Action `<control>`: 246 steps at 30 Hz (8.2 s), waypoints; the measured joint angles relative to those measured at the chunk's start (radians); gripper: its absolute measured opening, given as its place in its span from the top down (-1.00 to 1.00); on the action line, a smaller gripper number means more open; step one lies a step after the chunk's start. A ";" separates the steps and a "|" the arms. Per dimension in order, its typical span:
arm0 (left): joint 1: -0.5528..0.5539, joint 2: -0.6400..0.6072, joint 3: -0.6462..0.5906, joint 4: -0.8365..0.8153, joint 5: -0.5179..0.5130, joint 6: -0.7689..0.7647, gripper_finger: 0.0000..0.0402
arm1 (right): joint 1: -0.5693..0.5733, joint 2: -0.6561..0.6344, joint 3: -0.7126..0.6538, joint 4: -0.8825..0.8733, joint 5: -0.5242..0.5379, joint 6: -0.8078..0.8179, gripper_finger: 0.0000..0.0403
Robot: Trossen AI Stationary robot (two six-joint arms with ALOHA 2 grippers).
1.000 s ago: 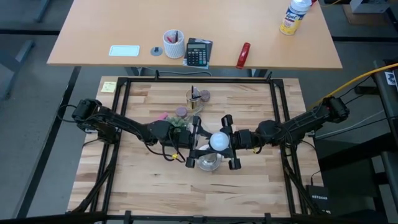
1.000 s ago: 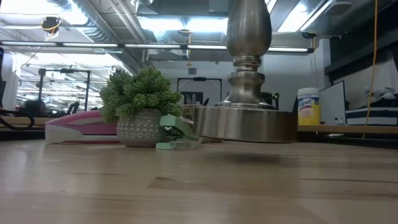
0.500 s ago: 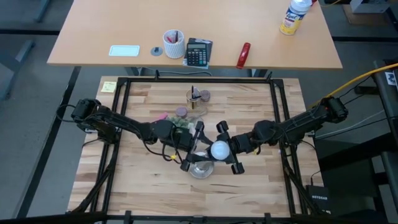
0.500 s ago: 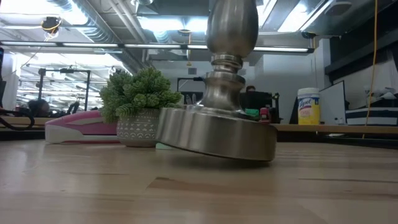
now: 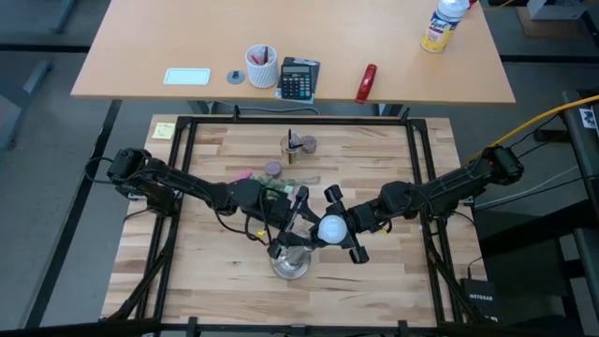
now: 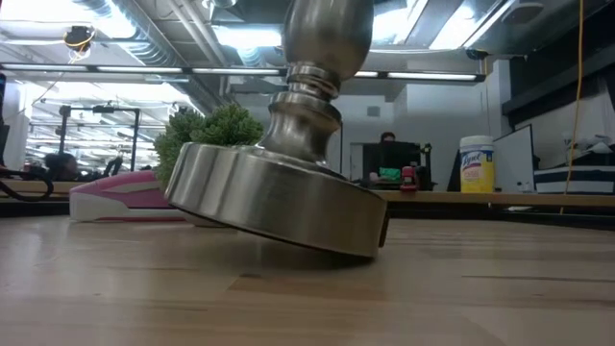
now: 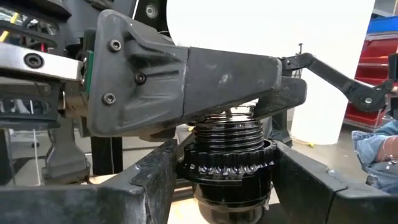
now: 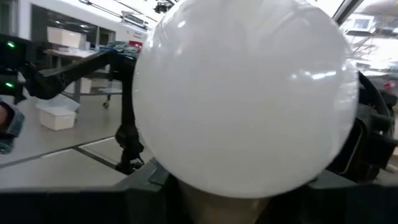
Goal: Screw lightbulb
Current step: Remove the lightbulb from the lamp
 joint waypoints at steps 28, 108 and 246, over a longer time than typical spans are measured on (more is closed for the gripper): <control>0.002 0.001 -0.003 -0.016 0.158 -0.160 -0.07 | 0.001 0.000 0.000 -0.021 -0.057 -0.097 0.20; 0.064 0.001 -0.006 0.045 0.223 -0.087 -0.17 | 0.004 -0.005 0.037 -0.054 0.074 -0.118 -0.06; 0.077 0.000 -0.003 -0.125 0.071 0.102 0.36 | 0.001 -0.006 0.035 -0.046 0.291 0.250 -0.22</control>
